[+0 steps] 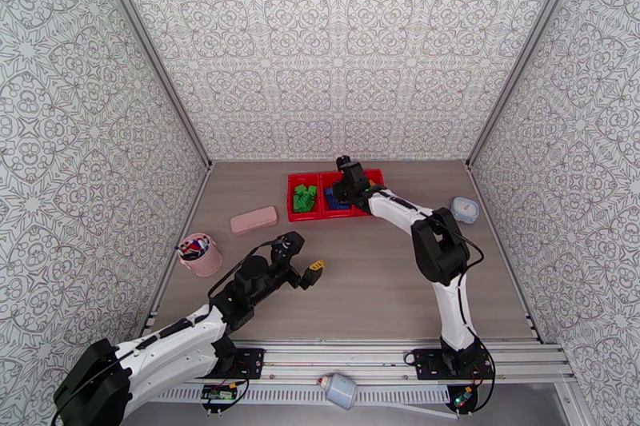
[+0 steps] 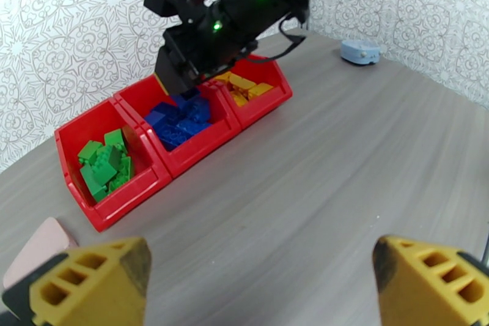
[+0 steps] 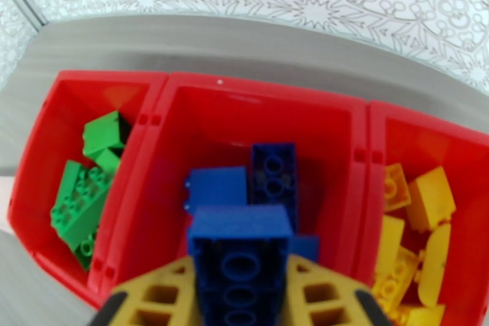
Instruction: Sort the legos into containers by color
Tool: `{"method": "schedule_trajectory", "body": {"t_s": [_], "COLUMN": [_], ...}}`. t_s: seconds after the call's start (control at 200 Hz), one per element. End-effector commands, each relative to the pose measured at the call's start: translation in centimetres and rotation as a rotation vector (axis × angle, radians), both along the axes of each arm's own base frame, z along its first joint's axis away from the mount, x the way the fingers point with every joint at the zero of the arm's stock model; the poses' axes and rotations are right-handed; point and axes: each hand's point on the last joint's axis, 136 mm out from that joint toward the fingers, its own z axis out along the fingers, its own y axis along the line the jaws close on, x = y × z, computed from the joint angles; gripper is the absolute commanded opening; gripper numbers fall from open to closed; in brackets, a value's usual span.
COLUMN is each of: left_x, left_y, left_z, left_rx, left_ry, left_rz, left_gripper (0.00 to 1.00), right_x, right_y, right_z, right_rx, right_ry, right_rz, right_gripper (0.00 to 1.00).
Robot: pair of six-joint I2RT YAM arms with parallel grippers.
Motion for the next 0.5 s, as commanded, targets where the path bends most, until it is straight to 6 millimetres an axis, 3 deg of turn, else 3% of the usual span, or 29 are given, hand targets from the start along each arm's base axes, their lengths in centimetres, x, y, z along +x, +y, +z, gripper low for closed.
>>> {"method": "schedule_trajectory", "body": {"t_s": [0.0, 0.09, 0.27, 0.495], "left_x": [0.4, 0.4, 1.0, 3.2], "left_y": [0.2, 0.4, 1.7, 6.3], "left_z": [0.5, 0.6, 1.4, 2.7], "left_rx": [-0.030, -0.034, -0.037, -0.047], "left_ry": [-0.003, -0.002, 0.005, -0.047], "left_rz": [0.017, 0.022, 0.084, 0.264], "left_gripper": [1.00, 1.00, 1.00, 1.00], "right_x": [0.7, 0.4, -1.8, -7.3], "right_y": [1.0, 0.9, -0.8, -6.4], "right_z": [1.1, 2.3, 5.6, 8.3], "right_rx": [-0.003, 0.006, 0.004, -0.001], "right_ry": [-0.011, -0.029, -0.085, -0.179], "right_rz": [0.040, 0.049, 0.041, -0.054], "right_gripper": [0.32, 0.41, 0.72, 0.88]}}
